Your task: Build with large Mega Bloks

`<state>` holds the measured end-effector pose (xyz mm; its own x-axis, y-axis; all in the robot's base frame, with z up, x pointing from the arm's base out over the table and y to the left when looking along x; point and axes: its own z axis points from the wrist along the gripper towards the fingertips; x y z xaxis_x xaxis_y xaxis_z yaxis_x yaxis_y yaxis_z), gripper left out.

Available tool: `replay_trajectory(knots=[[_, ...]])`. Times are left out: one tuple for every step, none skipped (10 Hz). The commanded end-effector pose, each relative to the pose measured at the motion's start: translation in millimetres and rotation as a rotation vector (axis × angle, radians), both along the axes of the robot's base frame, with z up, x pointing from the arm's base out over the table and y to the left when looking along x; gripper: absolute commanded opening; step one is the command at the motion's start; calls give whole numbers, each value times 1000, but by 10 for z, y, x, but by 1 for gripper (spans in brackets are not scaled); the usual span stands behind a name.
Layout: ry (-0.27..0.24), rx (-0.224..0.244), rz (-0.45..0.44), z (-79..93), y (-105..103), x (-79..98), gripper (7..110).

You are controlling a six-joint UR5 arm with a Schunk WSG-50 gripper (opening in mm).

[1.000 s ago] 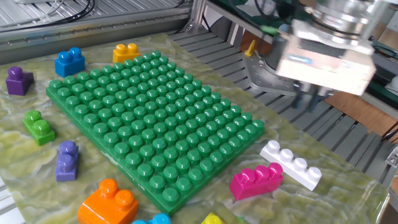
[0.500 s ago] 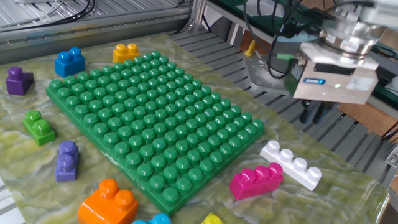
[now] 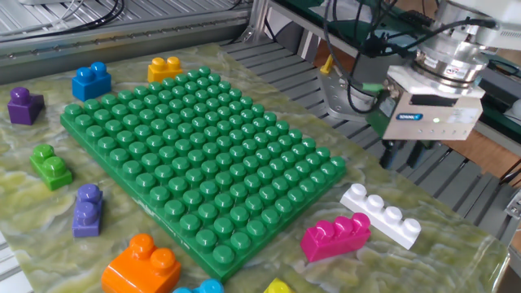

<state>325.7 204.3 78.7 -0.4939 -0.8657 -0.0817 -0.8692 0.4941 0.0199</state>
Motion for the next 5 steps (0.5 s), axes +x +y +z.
replay_trajectory(knots=[[36, -27, 64, 31, -154, 69, 44], [40, -32, 81, 17, -209, 113, 44], [51, -43, 85, 18, -248, 101, 44], [68, -57, 79, 58, -260, 37, 44], [35, -138, 67, 101, -436, 102, 44]])
